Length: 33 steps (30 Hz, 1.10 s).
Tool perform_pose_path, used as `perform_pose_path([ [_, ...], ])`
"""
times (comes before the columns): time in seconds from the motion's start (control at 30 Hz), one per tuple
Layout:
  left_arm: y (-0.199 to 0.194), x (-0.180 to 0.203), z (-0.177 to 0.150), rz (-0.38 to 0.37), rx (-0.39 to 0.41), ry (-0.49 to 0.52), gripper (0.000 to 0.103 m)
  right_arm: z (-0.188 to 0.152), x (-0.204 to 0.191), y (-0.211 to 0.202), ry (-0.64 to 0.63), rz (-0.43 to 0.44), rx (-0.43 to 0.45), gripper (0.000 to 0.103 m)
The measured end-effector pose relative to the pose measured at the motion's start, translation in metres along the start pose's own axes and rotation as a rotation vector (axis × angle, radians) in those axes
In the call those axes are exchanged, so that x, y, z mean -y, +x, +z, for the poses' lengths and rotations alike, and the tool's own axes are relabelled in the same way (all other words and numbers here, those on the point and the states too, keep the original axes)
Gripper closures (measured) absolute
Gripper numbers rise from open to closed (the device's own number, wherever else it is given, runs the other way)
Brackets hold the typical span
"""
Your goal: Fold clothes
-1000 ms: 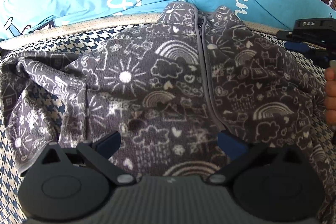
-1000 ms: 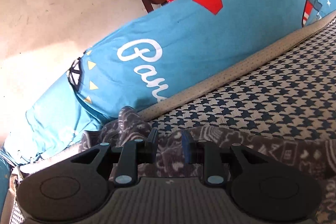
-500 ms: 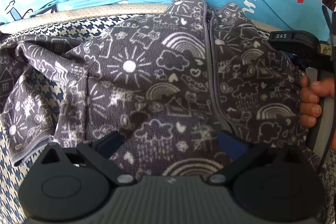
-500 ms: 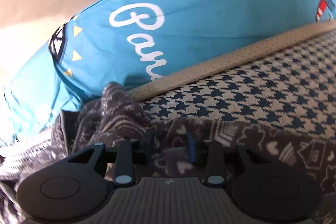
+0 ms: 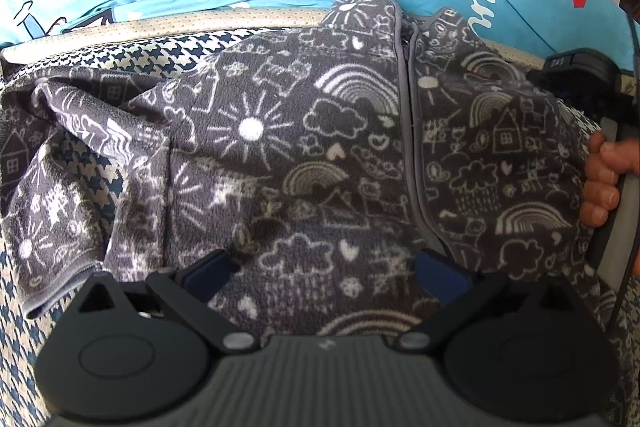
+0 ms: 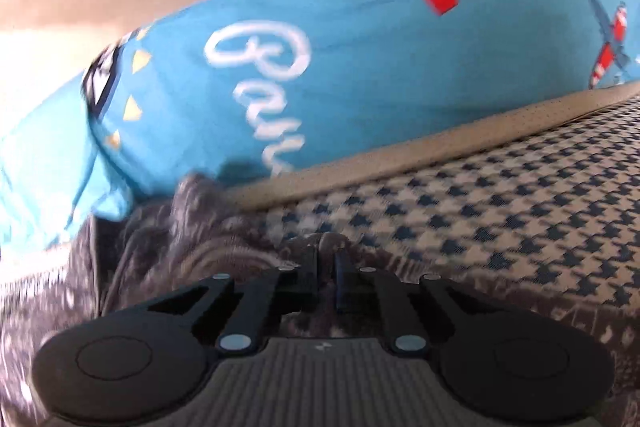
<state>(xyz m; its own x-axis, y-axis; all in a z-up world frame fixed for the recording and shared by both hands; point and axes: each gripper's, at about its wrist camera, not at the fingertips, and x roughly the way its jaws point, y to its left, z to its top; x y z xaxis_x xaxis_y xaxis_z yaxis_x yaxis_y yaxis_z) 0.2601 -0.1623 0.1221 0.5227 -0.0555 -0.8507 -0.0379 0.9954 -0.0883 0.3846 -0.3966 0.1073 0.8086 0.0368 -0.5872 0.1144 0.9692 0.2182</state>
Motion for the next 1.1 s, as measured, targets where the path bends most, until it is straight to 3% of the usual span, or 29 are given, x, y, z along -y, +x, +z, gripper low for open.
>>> perform_pose_path([
  [0.17,0.002,-0.002,0.000,0.008,-0.005,0.004,0.000,0.012,0.011,0.001,0.081,-0.003,0.054,0.095],
  [0.43,0.009,-0.005,-0.003,0.013,-0.023,0.020,0.000,0.009,0.017,0.024,0.118,-0.048,0.044,0.097],
  [0.73,0.014,-0.005,-0.006,0.031,-0.041,0.038,0.000,0.008,0.016,0.028,0.081,-0.051,0.047,0.097],
  [0.97,0.005,-0.010,-0.002,0.053,0.018,0.026,0.000,0.000,0.008,0.030,-0.017,-0.068,0.104,0.095],
  [1.1,0.006,-0.012,-0.001,0.050,0.001,0.022,0.000,0.003,0.015,0.031,0.004,-0.033,0.117,0.094],
])
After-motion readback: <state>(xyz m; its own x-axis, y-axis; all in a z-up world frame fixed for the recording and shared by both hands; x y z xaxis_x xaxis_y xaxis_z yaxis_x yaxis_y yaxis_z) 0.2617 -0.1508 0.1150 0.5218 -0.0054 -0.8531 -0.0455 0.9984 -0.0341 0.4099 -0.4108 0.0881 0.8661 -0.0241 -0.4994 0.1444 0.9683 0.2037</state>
